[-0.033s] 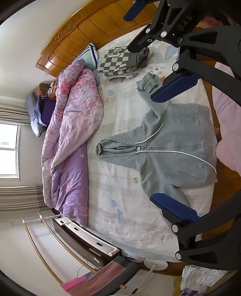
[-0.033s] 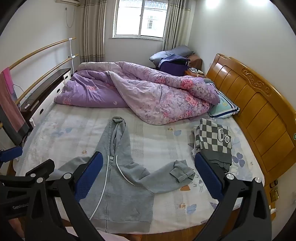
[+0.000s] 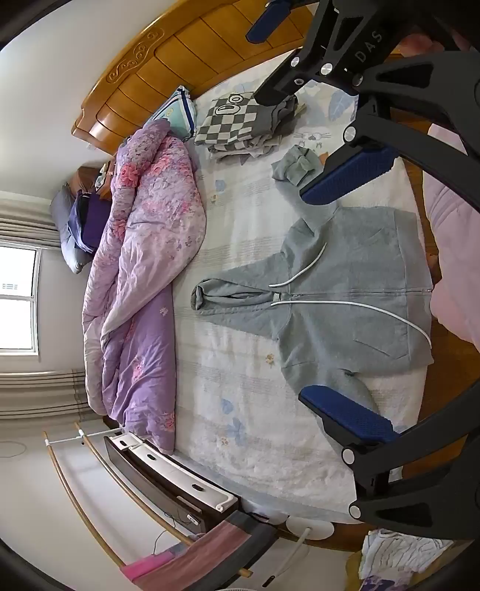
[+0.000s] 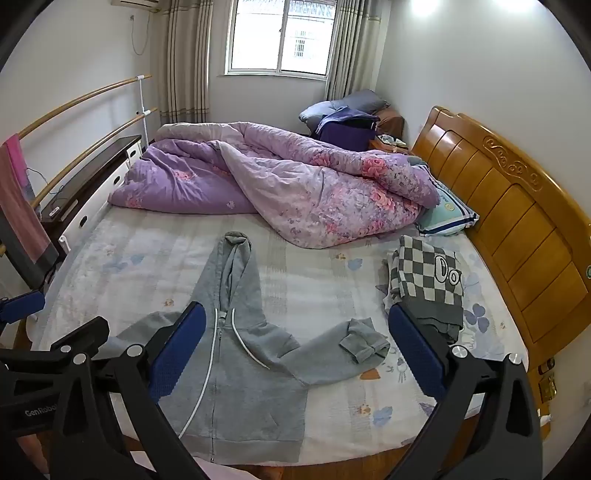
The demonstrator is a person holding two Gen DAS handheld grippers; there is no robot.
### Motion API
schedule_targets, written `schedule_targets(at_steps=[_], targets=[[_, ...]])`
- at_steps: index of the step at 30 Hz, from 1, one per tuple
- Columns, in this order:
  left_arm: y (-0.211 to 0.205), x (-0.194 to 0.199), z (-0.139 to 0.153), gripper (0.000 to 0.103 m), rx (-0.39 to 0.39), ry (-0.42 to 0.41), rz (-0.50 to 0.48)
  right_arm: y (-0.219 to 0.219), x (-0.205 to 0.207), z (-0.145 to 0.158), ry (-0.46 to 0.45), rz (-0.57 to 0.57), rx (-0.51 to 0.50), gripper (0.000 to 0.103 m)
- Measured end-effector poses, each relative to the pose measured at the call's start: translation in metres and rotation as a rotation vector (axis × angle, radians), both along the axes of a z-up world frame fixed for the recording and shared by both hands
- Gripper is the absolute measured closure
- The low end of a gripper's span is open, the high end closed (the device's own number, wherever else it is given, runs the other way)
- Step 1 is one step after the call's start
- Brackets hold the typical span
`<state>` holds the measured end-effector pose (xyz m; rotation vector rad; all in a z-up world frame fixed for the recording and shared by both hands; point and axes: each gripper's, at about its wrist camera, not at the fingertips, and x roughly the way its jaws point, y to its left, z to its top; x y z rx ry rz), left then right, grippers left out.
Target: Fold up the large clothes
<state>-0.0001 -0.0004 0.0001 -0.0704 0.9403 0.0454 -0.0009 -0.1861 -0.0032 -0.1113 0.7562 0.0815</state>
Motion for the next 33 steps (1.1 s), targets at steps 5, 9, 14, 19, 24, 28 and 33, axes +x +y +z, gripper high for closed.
schedule_targets(at_steps=[5, 9, 14, 19, 24, 28, 33], targets=[[0.000, 0.000, 0.000, 0.005, -0.001, 0.002, 0.003, 0.000, -0.001, -0.002, 0.016, 0.006, 0.002, 0.008], [0.000, 0.001, 0.000, 0.005, -0.006, -0.002, 0.002, 0.002, 0.002, -0.006, 0.024, 0.011, 0.003, 0.008], [0.000, 0.000, 0.000, 0.005, -0.009, -0.003, 0.003, 0.008, 0.007, -0.006, 0.021, 0.014, 0.001, 0.008], [-0.001, 0.001, 0.001, 0.005, -0.011, 0.000, 0.002, 0.002, 0.003, -0.006, 0.014, 0.016, 0.009, 0.008], [-0.003, 0.001, -0.001, 0.005, -0.013, 0.002, 0.001, 0.003, 0.003, -0.009, 0.022, 0.019, 0.013, 0.007], [-0.003, 0.001, -0.002, 0.005, -0.015, 0.002, 0.002, 0.004, 0.002, -0.011, 0.024, 0.019, 0.016, 0.008], [-0.003, 0.001, -0.003, 0.005, -0.017, 0.004, 0.005, 0.004, 0.003, -0.012, 0.028, 0.020, 0.017, 0.008]])
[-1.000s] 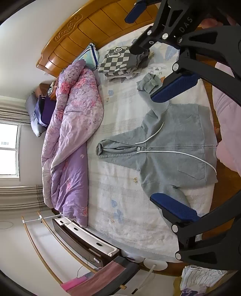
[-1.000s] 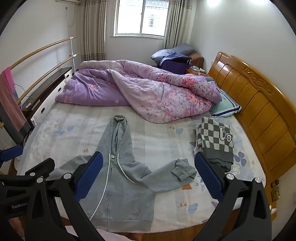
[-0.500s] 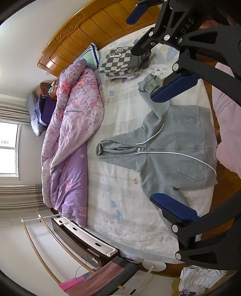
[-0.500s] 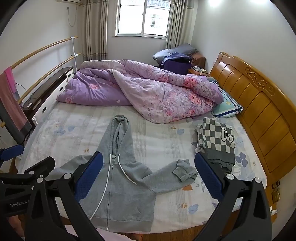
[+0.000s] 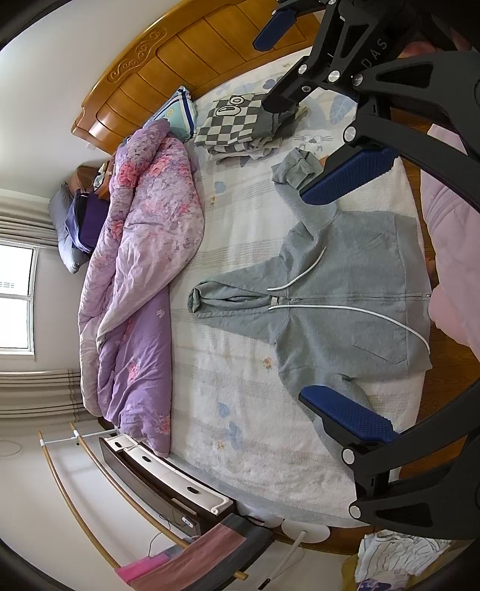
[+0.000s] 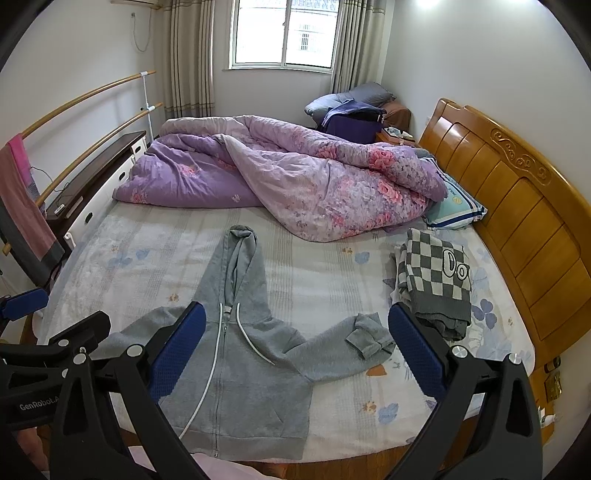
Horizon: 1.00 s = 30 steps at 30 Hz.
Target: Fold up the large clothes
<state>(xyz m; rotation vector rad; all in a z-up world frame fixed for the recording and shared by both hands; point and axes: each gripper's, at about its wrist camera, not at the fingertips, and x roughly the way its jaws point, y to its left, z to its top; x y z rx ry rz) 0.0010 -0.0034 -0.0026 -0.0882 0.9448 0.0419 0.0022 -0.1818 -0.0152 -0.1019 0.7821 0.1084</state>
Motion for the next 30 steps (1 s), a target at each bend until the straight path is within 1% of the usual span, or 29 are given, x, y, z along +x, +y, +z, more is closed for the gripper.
schedule_targets(at_steps=[5, 7, 10, 12, 23, 30], targets=[[-0.010, -0.003, -0.007, 0.005, 0.008, 0.002, 0.009, 0.001, -0.001, -0.002, 0.002, 0.003, -0.003, 0.008], [-0.012, -0.005, -0.017, 0.005, 0.005, 0.003, 0.011, 0.001, -0.002, -0.003, -0.004, 0.004, -0.008, 0.008], [-0.011, -0.004, -0.016, 0.005, 0.004, 0.003, 0.008, 0.002, -0.006, -0.007, -0.006, 0.003, -0.009, 0.008], [-0.014, -0.005, -0.019, 0.005, 0.001, 0.002, 0.006, 0.003, -0.005, -0.005, -0.005, 0.002, -0.011, 0.008], [-0.012, -0.005, -0.018, 0.005, -0.003, 0.003, 0.007, 0.004, -0.004, -0.009, -0.003, -0.003, -0.013, 0.008], [-0.013, -0.005, -0.023, 0.005, -0.003, 0.008, 0.007, 0.004, -0.002, -0.009, 0.002, 0.003, 0.003, 0.008]])
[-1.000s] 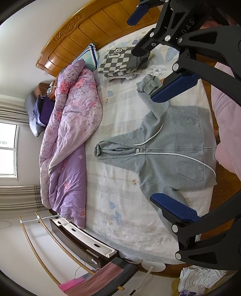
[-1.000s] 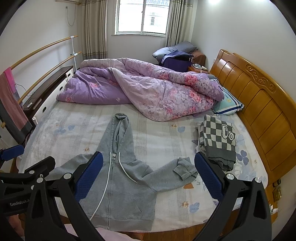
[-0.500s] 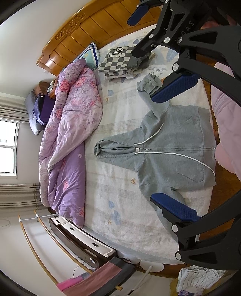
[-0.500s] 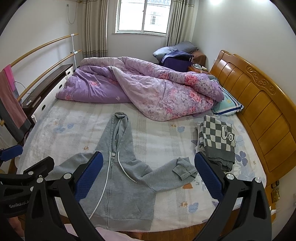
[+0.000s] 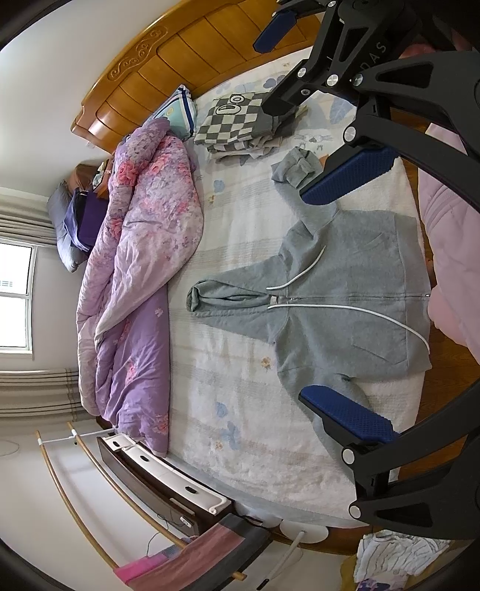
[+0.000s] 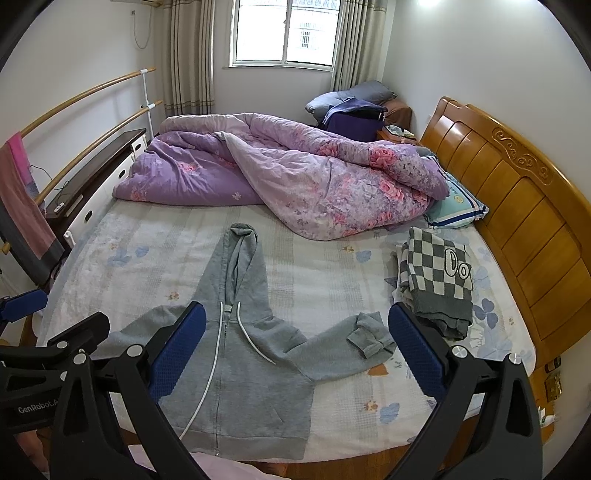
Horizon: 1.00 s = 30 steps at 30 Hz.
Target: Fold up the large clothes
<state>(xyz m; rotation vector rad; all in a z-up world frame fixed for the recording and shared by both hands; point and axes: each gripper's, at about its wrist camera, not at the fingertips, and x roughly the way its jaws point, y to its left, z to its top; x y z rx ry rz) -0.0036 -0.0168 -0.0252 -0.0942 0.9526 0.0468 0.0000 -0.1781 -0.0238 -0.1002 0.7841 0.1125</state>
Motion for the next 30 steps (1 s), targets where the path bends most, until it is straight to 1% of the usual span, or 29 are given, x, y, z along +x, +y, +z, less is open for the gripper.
schedule_targets(at_steps=[8, 17, 23, 30], targets=[[-0.001, 0.001, -0.001, 0.005, 0.009, -0.001, 0.006, -0.002, 0.010, 0.003, 0.016, 0.019, 0.032, 0.008], [0.008, 0.003, 0.004, 0.005, -0.005, 0.004, 0.024, 0.000, 0.016, 0.002, 0.038, 0.047, 0.049, 0.008], [0.011, -0.005, 0.008, 0.005, -0.017, 0.000, 0.072, -0.002, 0.018, 0.005, 0.032, 0.102, 0.056, 0.008], [0.014, -0.028, 0.015, 0.005, -0.011, 0.002, 0.174, 0.004, 0.015, 0.006, 0.035, 0.201, 0.067, 0.008]])
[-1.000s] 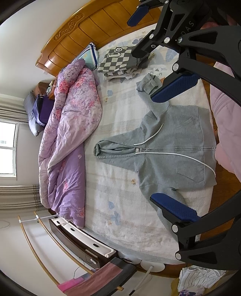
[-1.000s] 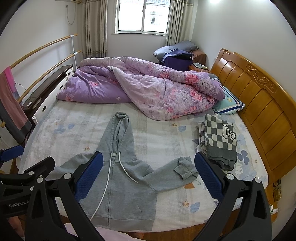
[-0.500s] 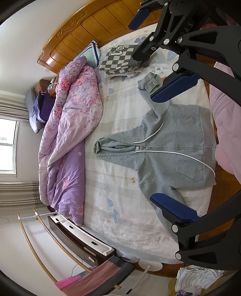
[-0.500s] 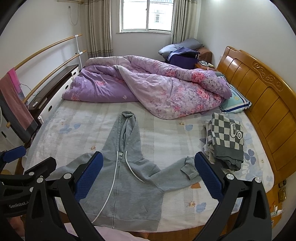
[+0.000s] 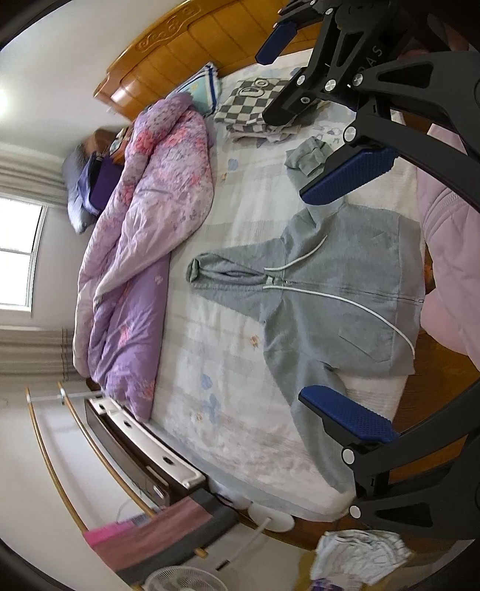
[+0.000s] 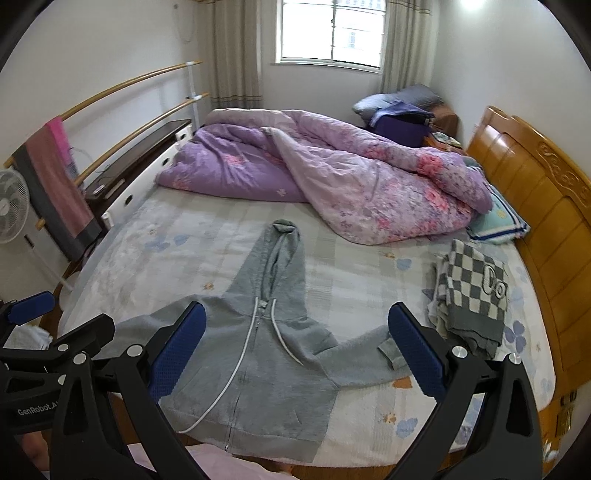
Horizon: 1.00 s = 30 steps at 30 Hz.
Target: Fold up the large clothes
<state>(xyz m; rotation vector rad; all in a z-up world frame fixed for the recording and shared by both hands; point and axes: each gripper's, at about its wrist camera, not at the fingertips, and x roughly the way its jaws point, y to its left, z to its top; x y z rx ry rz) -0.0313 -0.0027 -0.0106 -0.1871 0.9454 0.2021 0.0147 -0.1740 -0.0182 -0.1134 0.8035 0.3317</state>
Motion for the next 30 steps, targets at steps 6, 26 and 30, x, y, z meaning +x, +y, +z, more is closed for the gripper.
schedule_targets(at_steps=[6, 26, 30], targets=[[0.003, -0.028, 0.002, 0.005, -0.003, 0.016, 0.108, 0.007, -0.004, -0.001, 0.013, 0.118, 0.010, 0.008], [0.077, -0.100, 0.006, 0.005, 0.006, 0.069, 0.340, 0.100, -0.034, -0.008, 0.060, 0.382, 0.012, 0.008], [0.115, -0.099, 0.001, 0.005, 0.009, 0.061, 0.316, 0.134, -0.037, -0.009, 0.053, 0.362, -0.001, 0.007]])
